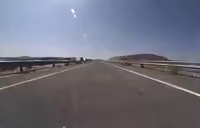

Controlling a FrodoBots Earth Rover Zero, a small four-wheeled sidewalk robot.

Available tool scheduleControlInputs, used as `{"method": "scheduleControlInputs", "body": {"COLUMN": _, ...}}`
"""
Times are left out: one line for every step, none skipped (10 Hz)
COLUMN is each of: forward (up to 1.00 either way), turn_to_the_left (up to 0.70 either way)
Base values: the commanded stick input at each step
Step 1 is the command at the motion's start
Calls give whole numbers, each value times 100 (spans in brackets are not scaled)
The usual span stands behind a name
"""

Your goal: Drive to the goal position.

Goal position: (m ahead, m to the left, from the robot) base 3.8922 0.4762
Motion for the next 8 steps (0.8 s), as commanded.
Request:
{"method": "scheduleControlInputs", "body": {"forward": 100, "turn_to_the_left": 0}}
{"method": "scheduleControlInputs", "body": {"forward": 100, "turn_to_the_left": 0}}
{"method": "scheduleControlInputs", "body": {"forward": 100, "turn_to_the_left": 0}}
{"method": "scheduleControlInputs", "body": {"forward": 100, "turn_to_the_left": 0}}
{"method": "scheduleControlInputs", "body": {"forward": 100, "turn_to_the_left": 0}}
{"method": "scheduleControlInputs", "body": {"forward": 100, "turn_to_the_left": 0}}
{"method": "scheduleControlInputs", "body": {"forward": 100, "turn_to_the_left": 8}}
{"method": "scheduleControlInputs", "body": {"forward": 100, "turn_to_the_left": 20}}
